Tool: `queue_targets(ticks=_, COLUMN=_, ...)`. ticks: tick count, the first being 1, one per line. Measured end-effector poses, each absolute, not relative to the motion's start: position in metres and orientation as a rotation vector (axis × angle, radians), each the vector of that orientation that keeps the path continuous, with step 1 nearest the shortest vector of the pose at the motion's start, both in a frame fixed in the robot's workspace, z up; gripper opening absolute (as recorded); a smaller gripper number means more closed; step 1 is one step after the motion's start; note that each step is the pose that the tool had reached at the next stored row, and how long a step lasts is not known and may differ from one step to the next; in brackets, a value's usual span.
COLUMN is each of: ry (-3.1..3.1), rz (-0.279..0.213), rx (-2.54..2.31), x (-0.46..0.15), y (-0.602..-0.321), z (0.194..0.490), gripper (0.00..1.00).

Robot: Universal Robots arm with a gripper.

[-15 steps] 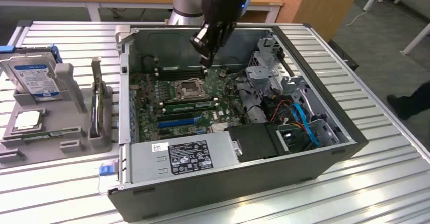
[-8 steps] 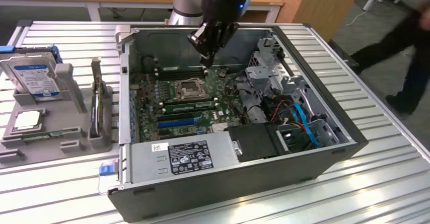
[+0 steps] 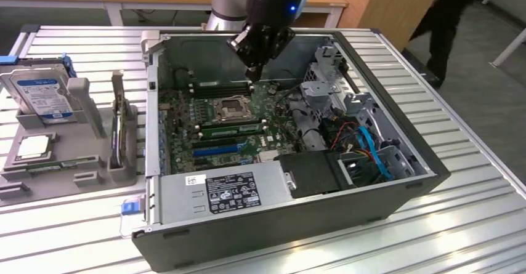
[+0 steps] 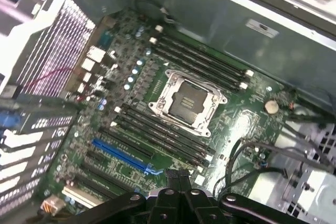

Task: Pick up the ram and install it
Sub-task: 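Press down the ram until it locks into place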

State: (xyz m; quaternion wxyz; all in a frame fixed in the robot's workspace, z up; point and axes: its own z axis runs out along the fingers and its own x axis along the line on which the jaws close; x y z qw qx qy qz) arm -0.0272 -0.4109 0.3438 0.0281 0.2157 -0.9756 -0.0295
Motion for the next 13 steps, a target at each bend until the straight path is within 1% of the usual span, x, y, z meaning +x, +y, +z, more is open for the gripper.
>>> queue_targets(ticks=13, ry=-3.074, rz=-0.1, rx=0.321, x=-0.0272, y=-0.4109, z=0.3438, gripper=0.1)
